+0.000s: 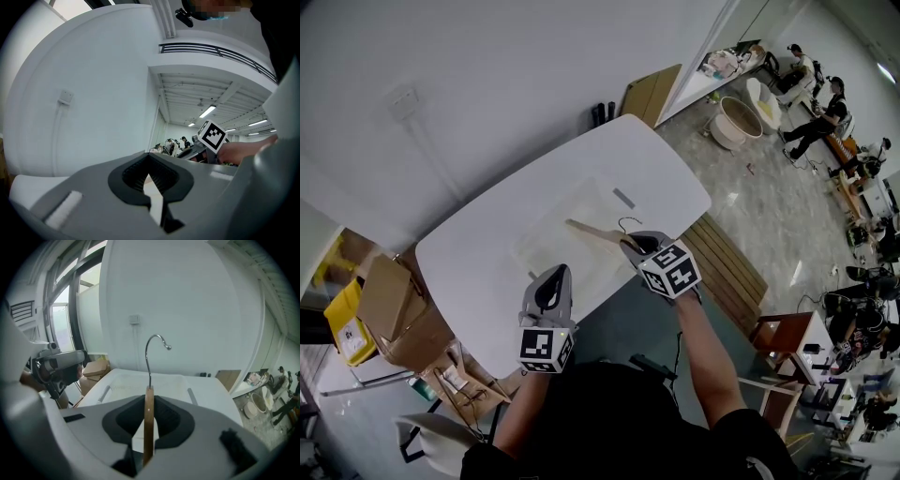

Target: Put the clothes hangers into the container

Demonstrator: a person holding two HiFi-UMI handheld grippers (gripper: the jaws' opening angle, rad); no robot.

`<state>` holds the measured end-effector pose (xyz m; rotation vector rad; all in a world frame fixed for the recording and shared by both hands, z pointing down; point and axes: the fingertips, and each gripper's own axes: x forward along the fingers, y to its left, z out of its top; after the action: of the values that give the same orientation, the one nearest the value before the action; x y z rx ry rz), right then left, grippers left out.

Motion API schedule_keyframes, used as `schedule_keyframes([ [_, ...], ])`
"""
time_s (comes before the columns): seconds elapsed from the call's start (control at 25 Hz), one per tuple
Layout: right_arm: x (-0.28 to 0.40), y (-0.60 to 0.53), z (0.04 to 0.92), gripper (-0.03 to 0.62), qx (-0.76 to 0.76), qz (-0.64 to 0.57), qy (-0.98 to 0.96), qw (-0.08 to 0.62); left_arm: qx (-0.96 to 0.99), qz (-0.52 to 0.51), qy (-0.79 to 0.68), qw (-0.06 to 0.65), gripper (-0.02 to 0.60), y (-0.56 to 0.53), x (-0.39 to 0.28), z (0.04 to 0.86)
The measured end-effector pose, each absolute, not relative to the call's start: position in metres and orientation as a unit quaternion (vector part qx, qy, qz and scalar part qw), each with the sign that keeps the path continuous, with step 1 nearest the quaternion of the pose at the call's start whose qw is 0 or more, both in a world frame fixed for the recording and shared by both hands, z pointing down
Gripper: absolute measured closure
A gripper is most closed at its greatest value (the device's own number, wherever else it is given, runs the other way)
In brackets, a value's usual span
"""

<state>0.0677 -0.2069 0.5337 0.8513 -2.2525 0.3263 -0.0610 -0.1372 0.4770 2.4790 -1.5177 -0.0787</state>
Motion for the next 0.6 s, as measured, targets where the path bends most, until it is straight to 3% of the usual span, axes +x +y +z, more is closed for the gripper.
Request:
schedule_keyframes([
  [0.6, 0.051, -0.22, 0.542, 0.531, 0.304, 0.135, -0.867, 0.372, 0.844, -0.007, -0.518, 0.136, 0.577, -0.152, -0.071, 0.488],
])
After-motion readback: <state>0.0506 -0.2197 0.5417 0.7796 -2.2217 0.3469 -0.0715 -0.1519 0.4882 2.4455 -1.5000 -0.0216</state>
